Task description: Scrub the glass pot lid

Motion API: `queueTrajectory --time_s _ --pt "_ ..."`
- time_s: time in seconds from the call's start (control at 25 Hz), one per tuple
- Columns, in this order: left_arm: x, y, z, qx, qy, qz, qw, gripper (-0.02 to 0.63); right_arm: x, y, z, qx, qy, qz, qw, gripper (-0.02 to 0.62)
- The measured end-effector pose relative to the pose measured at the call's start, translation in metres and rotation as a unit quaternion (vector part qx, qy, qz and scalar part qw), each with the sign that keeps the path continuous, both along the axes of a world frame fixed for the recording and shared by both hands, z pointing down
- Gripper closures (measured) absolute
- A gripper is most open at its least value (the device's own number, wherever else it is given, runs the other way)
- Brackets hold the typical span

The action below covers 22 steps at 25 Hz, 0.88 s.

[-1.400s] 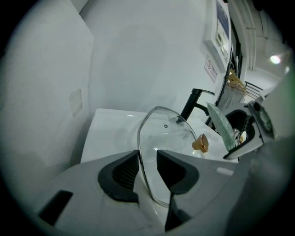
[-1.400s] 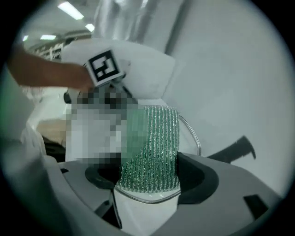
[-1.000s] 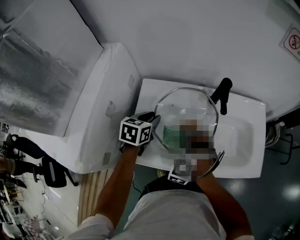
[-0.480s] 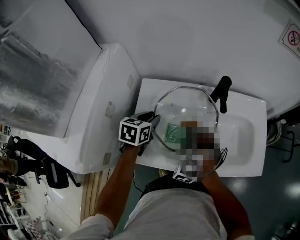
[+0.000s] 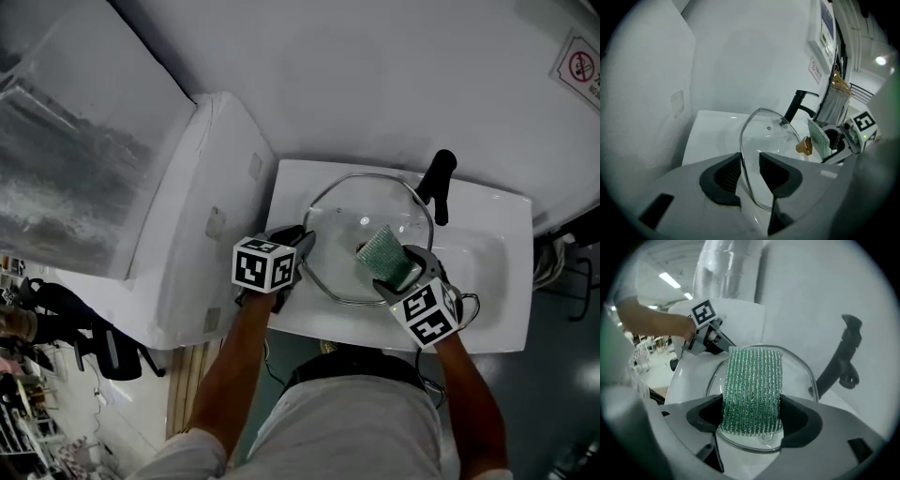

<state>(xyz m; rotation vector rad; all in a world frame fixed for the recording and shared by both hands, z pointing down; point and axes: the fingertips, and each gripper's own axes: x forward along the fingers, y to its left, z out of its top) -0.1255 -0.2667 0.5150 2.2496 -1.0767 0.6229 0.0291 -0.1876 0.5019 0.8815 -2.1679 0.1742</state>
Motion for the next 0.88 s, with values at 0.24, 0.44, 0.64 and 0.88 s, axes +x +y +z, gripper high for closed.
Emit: queueTrajectory --time_s 0.24,0.44,0.64,0.88 --pt "0.000 0.000 0.000 -0.001 0.001 -0.002 1.0000 0.474 0.038 -0.014 0.014 -0.033 -0.075 0.063 0.995 0.247" --pt "0.000 0.000 0.000 -0.003 0.002 -0.001 1.0000 0.474 0.061 -0.018 0.031 -0.050 -0.082 0.092 0.991 0.247" --pt "0.000 0.000 0.000 -0.004 0.002 0.001 1.0000 0.474 0.065 -0.015 0.030 -0.055 -0.083 0.094 0.991 0.247" --pt "0.000 0.000 0.000 -0.001 0.000 0.001 1.0000 0.474 0.043 0.003 -0.002 0.056 0.066 -0.005 0.996 0.247"
